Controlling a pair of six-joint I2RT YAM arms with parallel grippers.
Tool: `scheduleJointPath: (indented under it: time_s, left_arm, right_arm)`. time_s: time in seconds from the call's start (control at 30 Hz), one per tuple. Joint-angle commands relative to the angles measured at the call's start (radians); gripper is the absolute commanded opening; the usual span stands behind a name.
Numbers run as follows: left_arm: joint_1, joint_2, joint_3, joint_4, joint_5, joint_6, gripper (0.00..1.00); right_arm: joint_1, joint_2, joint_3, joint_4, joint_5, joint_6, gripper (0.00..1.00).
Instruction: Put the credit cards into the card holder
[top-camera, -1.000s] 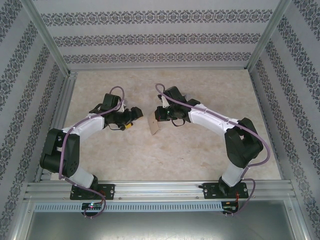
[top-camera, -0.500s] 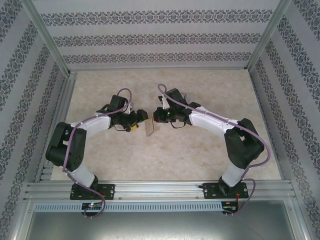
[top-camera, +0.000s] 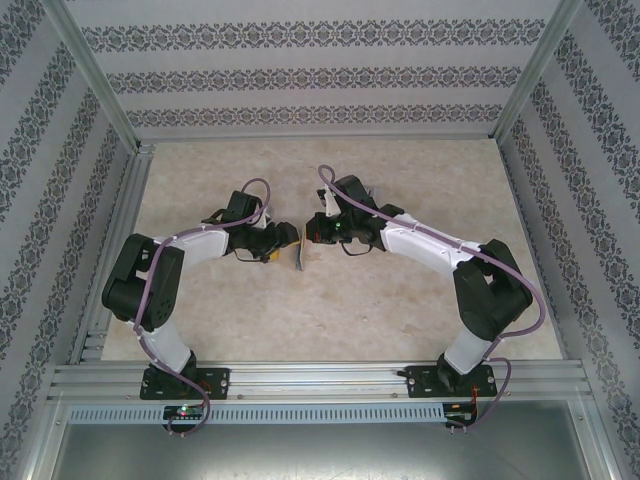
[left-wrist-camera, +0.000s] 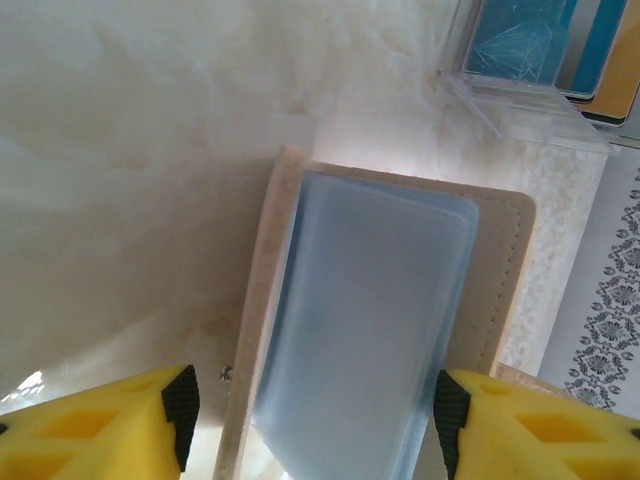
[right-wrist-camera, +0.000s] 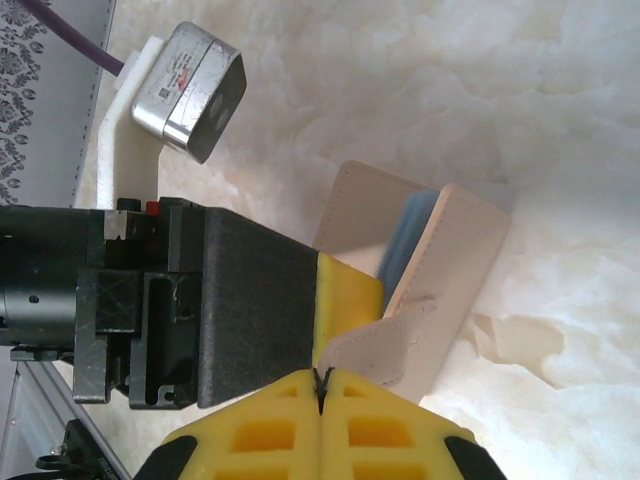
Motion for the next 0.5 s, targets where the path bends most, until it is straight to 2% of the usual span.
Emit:
scheduleJointPath:
  time_s: [0.0,0.1,0.17,0.23,0.47]
  left_arm:
    - [-0.009,0.003,0.010,0.041,0.016,-0.012,0.62]
    - [-0.010,-0.003,0.012,0.038,0.010,-0.010,0.50]
    - [-0.009,-0.004,0.017,0.037,0.011,-0.011,0.49]
    - [-0.009,-0.004,0.017,0.037,0.011,-0.010,0.44]
    - [-0.009,-0.016,0.023,0.031,0.005,-0.011,0.43]
  right_arm:
    - [-0.016,-0.036,-0.032,0.014,-0.007,0.000,0.00]
    - [-0.030,-0.049,-0.061,0.018,-0.002,-0.001,0.00]
    - [-0.041,-0.057,-0.080,0.020,0.003,-0.004,0.00]
    - [-0.049,-0.063,-0.099,0.021,0.003,-0.006,0.00]
    - [-0.077,-0.075,-0.171,0.017,0.033,-0.026,0.00]
